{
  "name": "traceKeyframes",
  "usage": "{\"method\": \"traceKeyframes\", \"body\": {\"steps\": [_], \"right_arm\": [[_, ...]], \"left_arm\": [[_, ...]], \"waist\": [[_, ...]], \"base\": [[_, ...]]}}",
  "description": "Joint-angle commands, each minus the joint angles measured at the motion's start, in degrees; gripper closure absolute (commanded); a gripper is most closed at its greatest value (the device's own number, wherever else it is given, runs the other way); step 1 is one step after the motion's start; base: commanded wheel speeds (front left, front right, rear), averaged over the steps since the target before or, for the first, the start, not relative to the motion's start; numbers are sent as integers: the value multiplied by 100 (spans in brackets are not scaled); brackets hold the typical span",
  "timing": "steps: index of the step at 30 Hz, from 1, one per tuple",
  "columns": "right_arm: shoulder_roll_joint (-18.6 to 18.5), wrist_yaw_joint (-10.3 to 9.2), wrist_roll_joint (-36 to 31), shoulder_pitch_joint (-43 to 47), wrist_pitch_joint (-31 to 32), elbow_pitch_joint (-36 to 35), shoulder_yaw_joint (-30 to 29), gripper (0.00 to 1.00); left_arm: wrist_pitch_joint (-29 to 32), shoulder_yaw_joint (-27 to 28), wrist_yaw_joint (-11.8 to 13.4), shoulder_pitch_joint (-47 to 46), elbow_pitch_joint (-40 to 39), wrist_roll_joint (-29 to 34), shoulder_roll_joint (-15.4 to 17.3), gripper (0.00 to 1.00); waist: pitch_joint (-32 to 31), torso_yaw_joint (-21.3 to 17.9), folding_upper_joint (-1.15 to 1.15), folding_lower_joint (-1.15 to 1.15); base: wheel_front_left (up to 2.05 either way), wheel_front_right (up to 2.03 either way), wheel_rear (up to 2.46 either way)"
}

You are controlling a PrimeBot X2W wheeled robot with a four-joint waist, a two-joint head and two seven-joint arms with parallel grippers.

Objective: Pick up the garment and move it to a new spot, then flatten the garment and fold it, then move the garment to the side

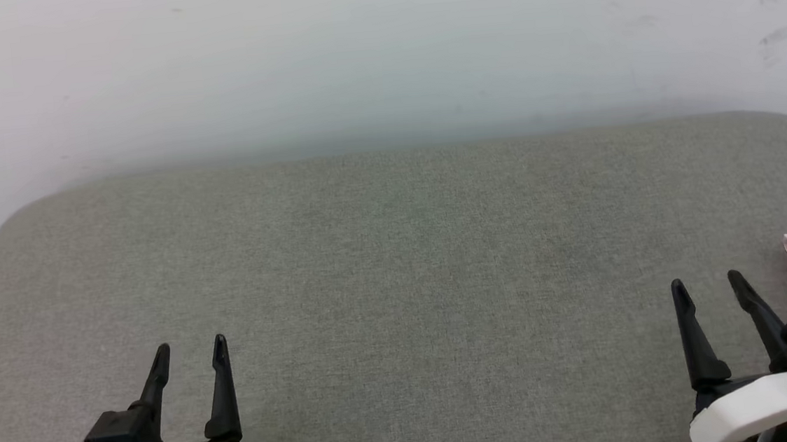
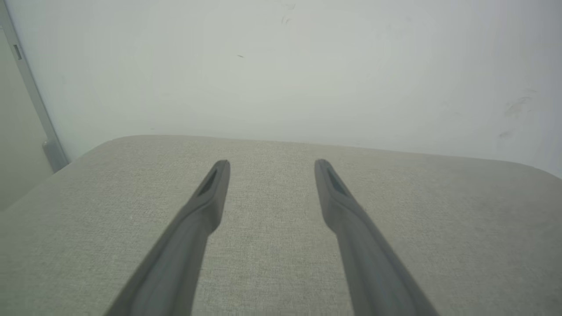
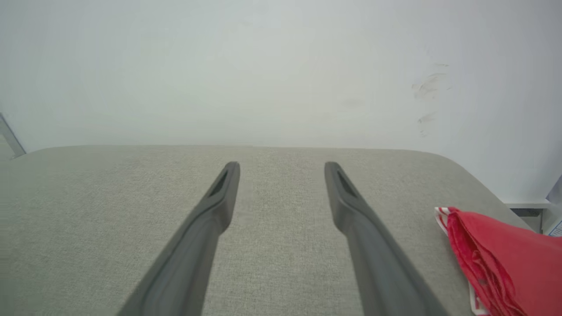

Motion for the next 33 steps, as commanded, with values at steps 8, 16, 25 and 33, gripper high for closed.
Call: {"method": "traceKeyframes", "body": {"steps": [8, 16, 25, 33], "right_arm": [[77, -7, 26, 547, 350, -740, 217, 0], [105, -7, 71, 835, 504, -1070, 257, 0], [110, -7, 148, 855, 518, -1108, 224, 0], [110, -7, 189, 815, 459, -998, 205, 0]], "left_arm": [[-39, 36, 18, 326, -45, 121, 88, 0], [-44, -11, -6, 468, -59, 140, 52, 0], [-46, -41, -54, 449, 18, 114, 52, 0], [-47, -45, -96, 379, 98, 83, 71, 0]], "waist": [[-267, 55, 0, 1], [-350, 13, 0, 1], [-359, 16, 0, 1], [-358, 13, 0, 1]], "base": [[0, 0, 0], [0, 0, 0], [0, 0, 0], [0, 0, 0]]}}
